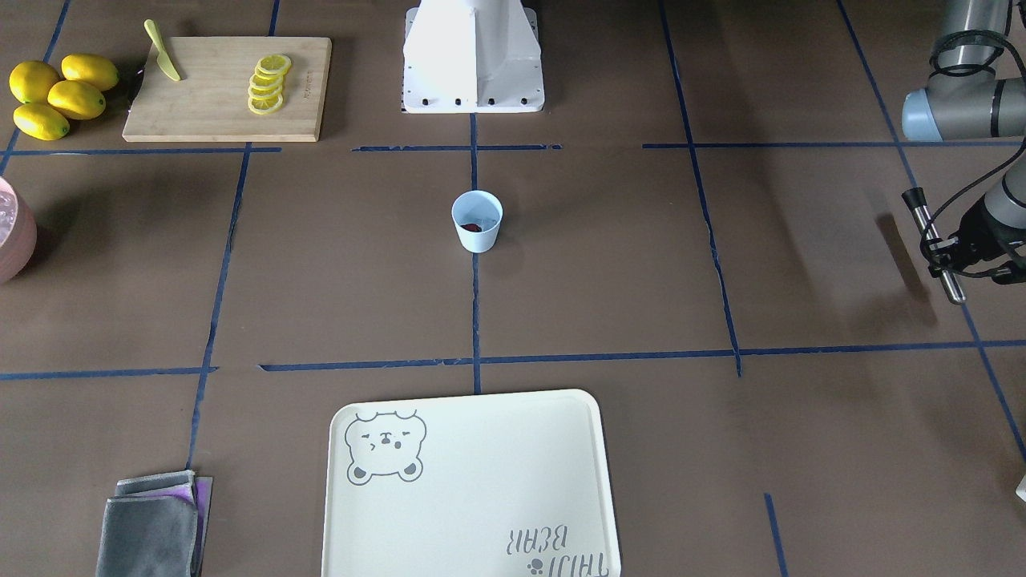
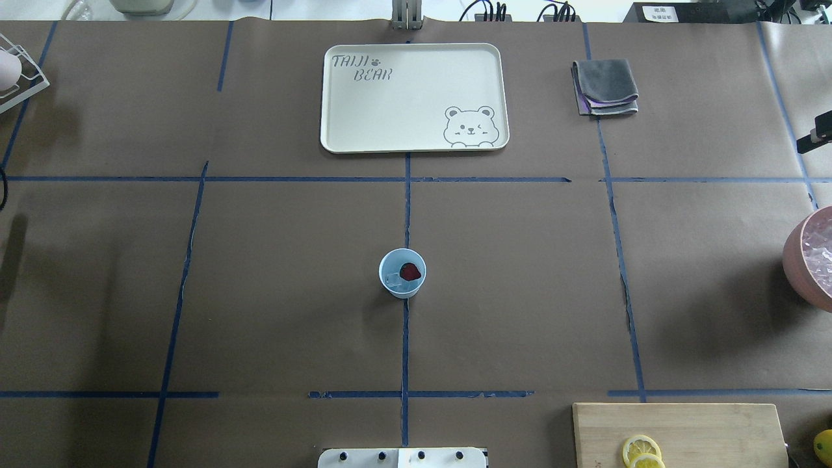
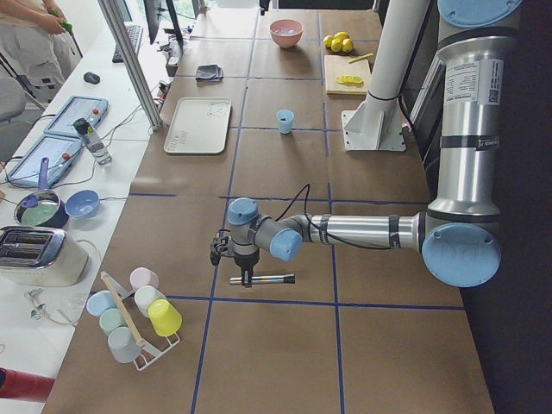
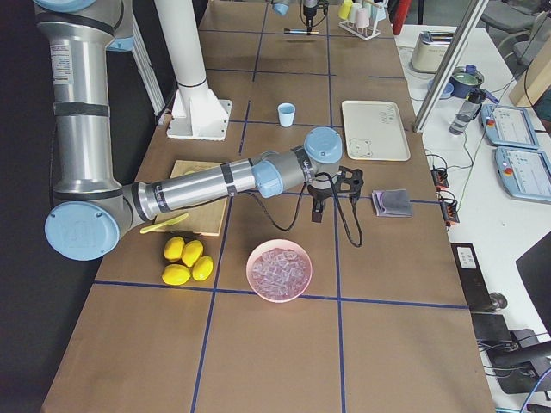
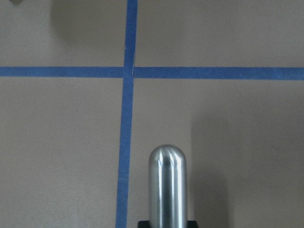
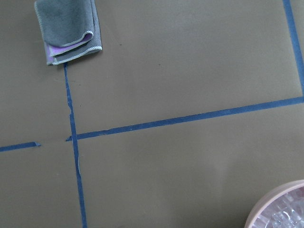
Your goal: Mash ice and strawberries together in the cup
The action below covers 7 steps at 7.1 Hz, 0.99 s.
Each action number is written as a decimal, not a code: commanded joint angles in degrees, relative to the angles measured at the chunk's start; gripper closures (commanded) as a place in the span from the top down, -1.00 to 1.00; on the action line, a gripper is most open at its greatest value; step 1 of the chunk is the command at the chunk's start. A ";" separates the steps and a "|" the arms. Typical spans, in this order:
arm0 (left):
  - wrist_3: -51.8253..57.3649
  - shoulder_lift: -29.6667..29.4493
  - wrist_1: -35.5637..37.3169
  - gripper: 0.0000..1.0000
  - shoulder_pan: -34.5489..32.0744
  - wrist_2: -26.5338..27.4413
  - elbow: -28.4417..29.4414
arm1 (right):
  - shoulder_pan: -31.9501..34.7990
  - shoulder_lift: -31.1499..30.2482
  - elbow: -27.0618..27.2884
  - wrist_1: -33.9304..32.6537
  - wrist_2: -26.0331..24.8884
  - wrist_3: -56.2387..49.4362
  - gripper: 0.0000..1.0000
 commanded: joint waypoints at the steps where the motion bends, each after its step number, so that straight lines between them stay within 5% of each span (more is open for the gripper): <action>1: 0.15 -0.07 -3.54 -0.94 0.08 -0.20 1.94 | 0.00 0.00 0.01 0.11 -0.01 0.00 1.00; 7: 0.15 -0.07 -3.64 -0.87 2.28 0.15 1.94 | 0.00 0.00 0.01 0.20 -0.10 0.00 1.00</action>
